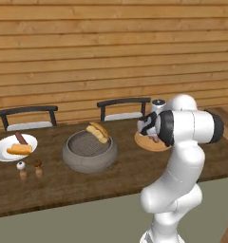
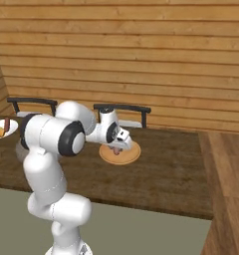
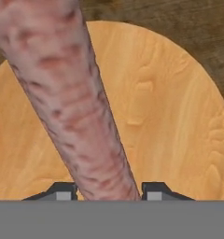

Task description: Place one bun and one sausage from the bowl on each plate.

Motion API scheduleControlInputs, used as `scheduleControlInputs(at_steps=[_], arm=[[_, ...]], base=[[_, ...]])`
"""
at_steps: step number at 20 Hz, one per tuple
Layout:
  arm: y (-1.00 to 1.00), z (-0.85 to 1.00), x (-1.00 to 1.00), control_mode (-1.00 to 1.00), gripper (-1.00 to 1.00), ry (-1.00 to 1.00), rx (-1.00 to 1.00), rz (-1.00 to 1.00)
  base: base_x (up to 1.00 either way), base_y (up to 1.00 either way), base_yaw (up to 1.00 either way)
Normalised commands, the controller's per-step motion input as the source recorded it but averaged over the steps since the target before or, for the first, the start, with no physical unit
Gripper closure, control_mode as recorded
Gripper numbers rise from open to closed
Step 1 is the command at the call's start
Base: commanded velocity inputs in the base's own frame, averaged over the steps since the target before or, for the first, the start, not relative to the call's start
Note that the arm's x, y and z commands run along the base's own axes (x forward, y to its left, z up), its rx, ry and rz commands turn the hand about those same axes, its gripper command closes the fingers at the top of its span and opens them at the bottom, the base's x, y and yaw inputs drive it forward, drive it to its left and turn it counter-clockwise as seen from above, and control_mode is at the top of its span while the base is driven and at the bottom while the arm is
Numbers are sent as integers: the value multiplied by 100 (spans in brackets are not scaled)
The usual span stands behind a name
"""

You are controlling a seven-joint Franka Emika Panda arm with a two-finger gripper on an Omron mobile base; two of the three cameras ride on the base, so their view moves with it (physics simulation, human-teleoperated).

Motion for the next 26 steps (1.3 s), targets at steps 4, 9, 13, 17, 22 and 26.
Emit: scheduleControlInputs(at_steps=[4, 9, 13, 17, 22, 26], arm=[[0, 2, 4, -100, -100, 0, 0, 0], [0, 2, 5, -100, -100, 2, 0, 0], [20, 76, -21, -100, -100, -5, 0, 0], [64, 100, -81, -100, -100, -10, 0, 2], [100, 100, -67, -100, -100, -9, -1, 10], [100, 100, -71, -100, -100, -6, -3, 12]], base=[[0, 0, 0], [0, 0, 0], [0, 0, 0], [0, 0, 0], [0, 0, 0], [0, 0, 0]])
